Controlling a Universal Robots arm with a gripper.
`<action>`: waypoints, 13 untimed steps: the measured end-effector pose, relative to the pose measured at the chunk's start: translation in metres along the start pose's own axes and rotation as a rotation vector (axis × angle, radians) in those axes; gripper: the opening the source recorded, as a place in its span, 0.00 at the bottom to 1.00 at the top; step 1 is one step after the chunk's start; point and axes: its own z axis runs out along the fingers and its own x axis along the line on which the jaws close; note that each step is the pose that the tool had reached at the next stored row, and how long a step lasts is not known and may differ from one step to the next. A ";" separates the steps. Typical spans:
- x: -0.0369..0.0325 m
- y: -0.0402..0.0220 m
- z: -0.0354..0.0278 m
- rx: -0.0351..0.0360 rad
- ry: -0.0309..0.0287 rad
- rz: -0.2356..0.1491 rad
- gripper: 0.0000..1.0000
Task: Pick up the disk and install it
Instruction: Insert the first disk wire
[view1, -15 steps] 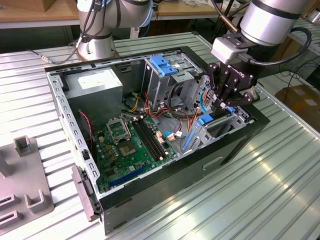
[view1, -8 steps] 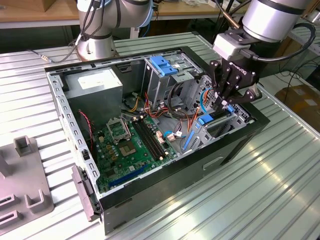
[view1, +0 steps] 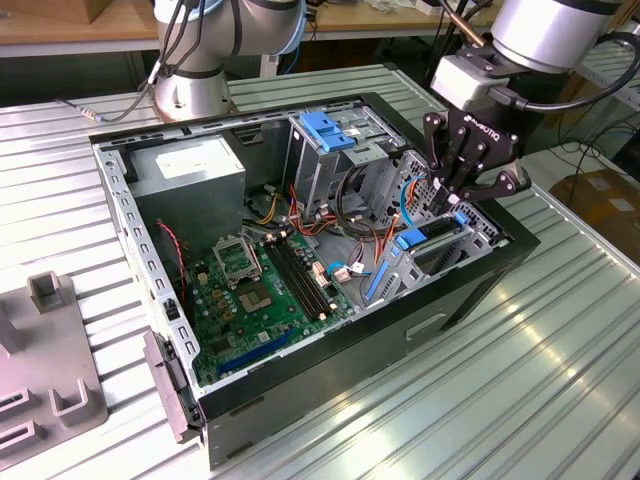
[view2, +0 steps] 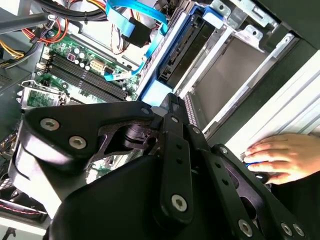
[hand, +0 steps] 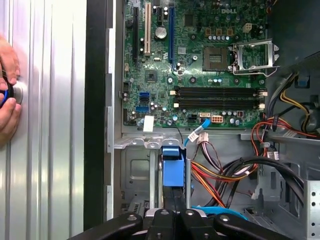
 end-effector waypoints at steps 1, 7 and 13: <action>0.0001 -0.0018 0.0001 0.0003 -0.0001 -0.008 0.10; -0.0002 -0.0110 0.0001 0.0010 0.0001 -0.027 0.10; -0.0006 -0.0165 -0.0010 0.0010 0.0003 -0.030 0.10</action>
